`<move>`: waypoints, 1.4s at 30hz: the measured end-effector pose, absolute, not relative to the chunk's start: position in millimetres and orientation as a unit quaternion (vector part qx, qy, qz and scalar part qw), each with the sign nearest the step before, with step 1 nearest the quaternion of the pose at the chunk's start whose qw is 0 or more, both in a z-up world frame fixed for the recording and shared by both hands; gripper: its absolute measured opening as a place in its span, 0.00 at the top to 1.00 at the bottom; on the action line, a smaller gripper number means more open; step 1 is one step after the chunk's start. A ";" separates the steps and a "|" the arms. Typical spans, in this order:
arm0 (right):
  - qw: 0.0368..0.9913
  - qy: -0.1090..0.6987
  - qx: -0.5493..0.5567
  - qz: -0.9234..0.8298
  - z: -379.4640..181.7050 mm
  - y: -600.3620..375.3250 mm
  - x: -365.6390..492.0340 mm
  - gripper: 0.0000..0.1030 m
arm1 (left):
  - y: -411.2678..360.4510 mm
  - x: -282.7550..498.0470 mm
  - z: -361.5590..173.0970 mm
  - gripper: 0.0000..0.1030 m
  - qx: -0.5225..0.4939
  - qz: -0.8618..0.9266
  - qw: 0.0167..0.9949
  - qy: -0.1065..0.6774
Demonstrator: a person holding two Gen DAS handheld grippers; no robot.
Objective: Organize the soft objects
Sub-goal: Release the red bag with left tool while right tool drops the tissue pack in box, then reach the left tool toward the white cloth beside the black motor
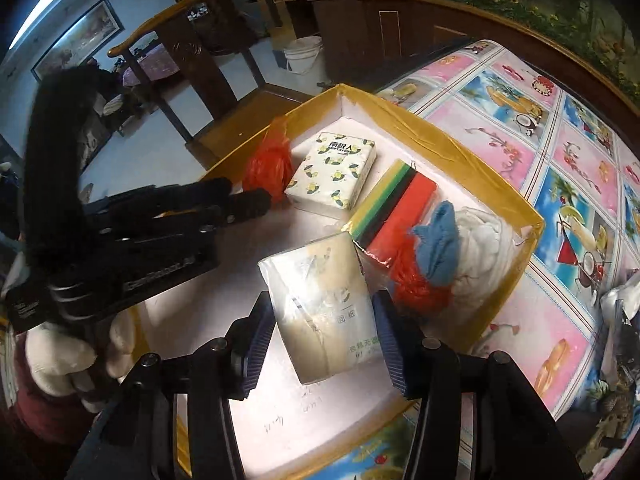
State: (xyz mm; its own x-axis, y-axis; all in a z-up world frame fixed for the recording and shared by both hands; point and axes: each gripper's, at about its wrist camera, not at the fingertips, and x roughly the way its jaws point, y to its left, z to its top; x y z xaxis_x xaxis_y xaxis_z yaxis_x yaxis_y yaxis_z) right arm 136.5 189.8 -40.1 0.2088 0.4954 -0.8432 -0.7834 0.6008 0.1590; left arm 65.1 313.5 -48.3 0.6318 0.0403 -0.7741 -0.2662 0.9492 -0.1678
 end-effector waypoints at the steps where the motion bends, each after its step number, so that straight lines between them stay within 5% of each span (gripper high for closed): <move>1: 0.765 0.464 -0.159 0.416 -44.9 194.7 136.2 0.47 | 311.9 60.5 -43.2 0.53 -0.133 0.084 0.896 0.414; 10: 0.821 0.378 -0.147 0.402 -9.1 136.1 71.1 0.31 | 269.0 10.0 3.0 0.49 -0.137 0.042 0.926 0.349; 13: 0.842 0.354 -0.143 0.381 -5.0 101.9 49.5 0.30 | 246.2 -3.4 10.7 0.41 -0.143 0.021 0.931 0.335; 42: 0.906 0.353 -0.012 0.234 -36.4 -122.4 44.7 0.24 | 110.8 -7.3 -23.6 0.41 -0.108 -0.030 0.904 0.413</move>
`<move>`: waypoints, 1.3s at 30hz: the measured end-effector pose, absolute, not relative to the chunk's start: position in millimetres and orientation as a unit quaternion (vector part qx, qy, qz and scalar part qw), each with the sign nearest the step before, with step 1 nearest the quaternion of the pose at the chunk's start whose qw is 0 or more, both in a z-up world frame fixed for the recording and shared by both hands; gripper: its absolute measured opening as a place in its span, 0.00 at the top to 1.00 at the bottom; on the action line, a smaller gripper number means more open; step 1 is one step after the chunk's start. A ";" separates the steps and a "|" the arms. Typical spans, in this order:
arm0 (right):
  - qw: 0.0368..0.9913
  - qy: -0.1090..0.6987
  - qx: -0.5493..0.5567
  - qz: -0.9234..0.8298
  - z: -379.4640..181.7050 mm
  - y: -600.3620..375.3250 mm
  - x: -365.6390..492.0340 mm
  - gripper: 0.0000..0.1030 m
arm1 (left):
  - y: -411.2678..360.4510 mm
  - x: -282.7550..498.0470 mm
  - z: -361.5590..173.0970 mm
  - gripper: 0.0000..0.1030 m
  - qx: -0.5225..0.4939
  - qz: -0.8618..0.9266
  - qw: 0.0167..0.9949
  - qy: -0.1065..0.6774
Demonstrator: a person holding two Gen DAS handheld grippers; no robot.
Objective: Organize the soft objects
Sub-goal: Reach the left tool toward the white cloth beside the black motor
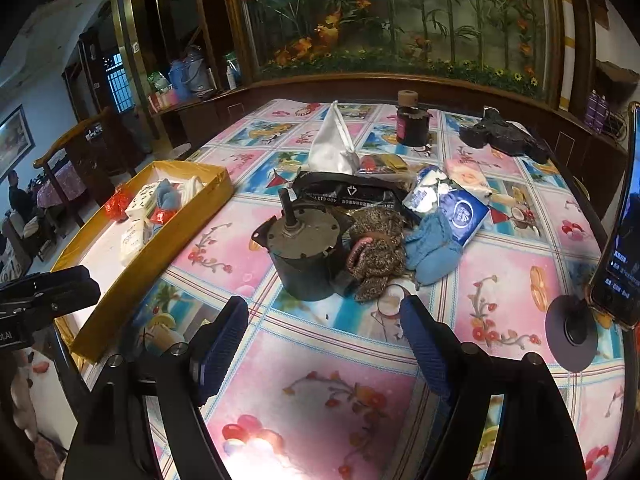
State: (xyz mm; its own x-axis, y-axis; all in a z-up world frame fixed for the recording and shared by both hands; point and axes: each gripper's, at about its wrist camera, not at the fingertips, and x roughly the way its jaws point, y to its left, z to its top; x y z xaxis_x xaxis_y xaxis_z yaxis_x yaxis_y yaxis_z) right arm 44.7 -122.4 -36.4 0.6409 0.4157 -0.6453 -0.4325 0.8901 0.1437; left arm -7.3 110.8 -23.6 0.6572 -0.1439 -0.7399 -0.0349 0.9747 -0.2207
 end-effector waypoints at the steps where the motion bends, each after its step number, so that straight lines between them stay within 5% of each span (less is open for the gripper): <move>1: 0.906 0.354 -0.011 0.232 -38.5 -123.8 45.6 0.24 | 111.1 -7.7 -23.8 0.41 -0.109 -0.029 0.904 0.413; 27: 0.893 0.404 0.044 0.194 -91.0 -144.8 79.2 0.22 | 111.8 -8.8 -29.2 0.41 -0.126 -0.023 0.900 0.416; 39: 0.887 0.415 0.050 0.195 -95.5 -144.6 84.4 0.10 | 112.0 -4.8 -39.3 0.41 -0.147 -0.027 0.889 0.434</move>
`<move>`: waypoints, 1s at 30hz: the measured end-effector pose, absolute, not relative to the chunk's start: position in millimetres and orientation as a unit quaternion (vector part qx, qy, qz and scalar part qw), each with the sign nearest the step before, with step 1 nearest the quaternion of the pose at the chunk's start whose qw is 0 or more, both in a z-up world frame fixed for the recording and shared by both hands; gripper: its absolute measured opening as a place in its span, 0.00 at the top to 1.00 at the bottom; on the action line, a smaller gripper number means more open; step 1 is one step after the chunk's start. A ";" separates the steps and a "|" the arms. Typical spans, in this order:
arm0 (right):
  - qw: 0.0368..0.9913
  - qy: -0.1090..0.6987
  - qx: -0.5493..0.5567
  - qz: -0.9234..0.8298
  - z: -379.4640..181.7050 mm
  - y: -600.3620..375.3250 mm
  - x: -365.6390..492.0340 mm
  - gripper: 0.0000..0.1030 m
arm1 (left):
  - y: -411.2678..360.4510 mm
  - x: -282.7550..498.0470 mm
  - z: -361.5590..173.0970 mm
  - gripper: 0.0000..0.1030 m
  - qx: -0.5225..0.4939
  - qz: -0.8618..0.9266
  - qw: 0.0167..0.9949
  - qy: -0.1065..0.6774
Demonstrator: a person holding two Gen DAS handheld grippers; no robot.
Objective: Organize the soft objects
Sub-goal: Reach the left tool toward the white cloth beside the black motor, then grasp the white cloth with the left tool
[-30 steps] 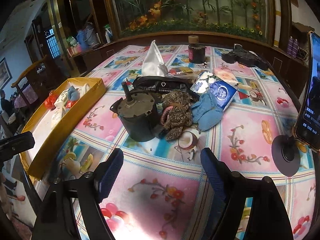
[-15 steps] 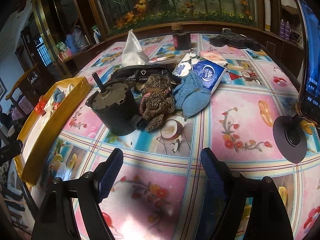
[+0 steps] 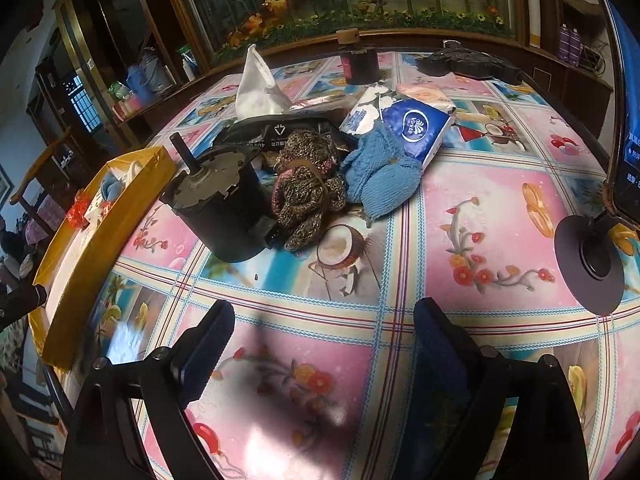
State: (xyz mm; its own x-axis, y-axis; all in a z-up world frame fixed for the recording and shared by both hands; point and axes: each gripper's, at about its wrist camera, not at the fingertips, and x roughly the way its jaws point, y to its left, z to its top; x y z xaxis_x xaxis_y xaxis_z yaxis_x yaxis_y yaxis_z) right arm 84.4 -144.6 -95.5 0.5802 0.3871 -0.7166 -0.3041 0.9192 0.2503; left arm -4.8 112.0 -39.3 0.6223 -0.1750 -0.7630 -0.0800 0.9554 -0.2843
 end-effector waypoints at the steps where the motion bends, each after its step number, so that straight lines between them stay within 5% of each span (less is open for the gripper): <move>1: 0.887 0.415 0.050 0.195 -95.5 -144.5 84.5 0.10 | 109.5 -3.3 -41.9 0.41 -0.144 -0.029 0.886 0.439; 17: 0.887 0.415 0.049 0.195 -95.8 -143.6 84.2 0.08 | 80.7 22.0 -30.9 0.41 -0.089 -0.053 0.890 0.445; 30: 0.887 0.415 0.050 0.196 -96.1 -143.1 84.4 0.06 | 30.1 185.2 -6.5 0.28 0.013 -0.083 0.912 0.401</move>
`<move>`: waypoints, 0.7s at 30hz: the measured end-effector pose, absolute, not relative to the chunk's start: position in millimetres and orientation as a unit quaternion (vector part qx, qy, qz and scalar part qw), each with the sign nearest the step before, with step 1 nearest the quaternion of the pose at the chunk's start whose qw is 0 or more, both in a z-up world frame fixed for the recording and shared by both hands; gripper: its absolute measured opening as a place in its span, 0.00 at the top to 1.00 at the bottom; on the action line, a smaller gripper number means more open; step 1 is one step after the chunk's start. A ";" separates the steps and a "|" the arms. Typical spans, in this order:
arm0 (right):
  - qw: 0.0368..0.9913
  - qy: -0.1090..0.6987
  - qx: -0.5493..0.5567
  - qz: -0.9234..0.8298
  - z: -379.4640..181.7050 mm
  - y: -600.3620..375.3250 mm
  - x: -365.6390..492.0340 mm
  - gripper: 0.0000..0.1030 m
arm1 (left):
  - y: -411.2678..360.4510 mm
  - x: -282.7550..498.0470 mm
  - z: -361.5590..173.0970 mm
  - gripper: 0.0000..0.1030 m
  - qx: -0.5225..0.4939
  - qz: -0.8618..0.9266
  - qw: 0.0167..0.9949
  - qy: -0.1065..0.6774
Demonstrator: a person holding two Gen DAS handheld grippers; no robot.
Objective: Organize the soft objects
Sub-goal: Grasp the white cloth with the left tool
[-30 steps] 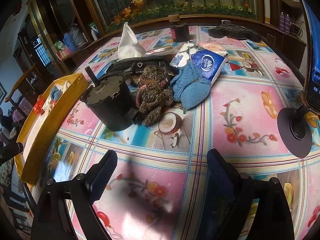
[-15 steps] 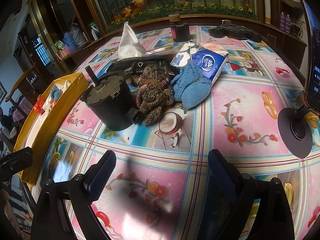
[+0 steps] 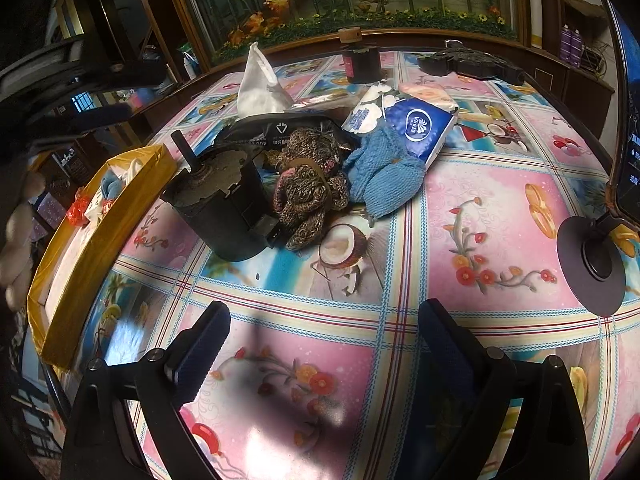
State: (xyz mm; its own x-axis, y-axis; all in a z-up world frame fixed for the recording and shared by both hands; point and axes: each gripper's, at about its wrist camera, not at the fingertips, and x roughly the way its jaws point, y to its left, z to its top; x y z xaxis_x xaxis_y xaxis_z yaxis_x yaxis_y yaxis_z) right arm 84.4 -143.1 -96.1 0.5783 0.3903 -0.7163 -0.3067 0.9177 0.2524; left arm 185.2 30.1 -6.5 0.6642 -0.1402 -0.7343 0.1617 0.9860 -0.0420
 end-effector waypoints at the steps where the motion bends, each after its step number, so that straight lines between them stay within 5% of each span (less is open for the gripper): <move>1: 0.887 0.415 0.051 0.197 -96.2 -143.5 84.4 0.06 | 26.2 196.1 -10.3 0.28 0.024 -0.083 0.911 0.404; 10: 0.885 0.414 0.056 0.204 -97.0 -144.6 85.5 0.03 | -3.0 260.4 -48.2 0.29 0.048 -0.111 0.887 0.446; 11: 0.885 0.414 0.056 0.204 -96.9 -144.4 85.8 0.03 | -4.2 264.3 -53.0 0.43 0.038 -0.117 0.880 0.459; 12: 0.885 0.414 0.057 0.205 -96.8 -144.6 85.8 0.03 | -4.6 266.5 -57.5 0.73 0.031 -0.119 0.873 0.472; 13: 0.885 0.414 0.058 0.205 -96.8 -145.3 85.8 0.03 | -4.6 267.4 -61.4 0.84 0.026 -0.118 0.868 0.482; 21: 0.885 0.414 0.060 0.206 -96.5 -144.9 86.2 0.02 | 12.6 235.1 -38.0 0.91 -0.009 -0.121 0.887 0.446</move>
State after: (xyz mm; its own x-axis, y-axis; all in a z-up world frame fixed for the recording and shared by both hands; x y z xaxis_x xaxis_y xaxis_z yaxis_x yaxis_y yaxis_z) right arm 86.2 -144.8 -96.5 0.5725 0.4142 -0.7076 -0.3147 0.9079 0.2769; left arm 235.1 12.6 -38.0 0.5727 -0.2224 -0.7890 0.2060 0.9707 -0.1240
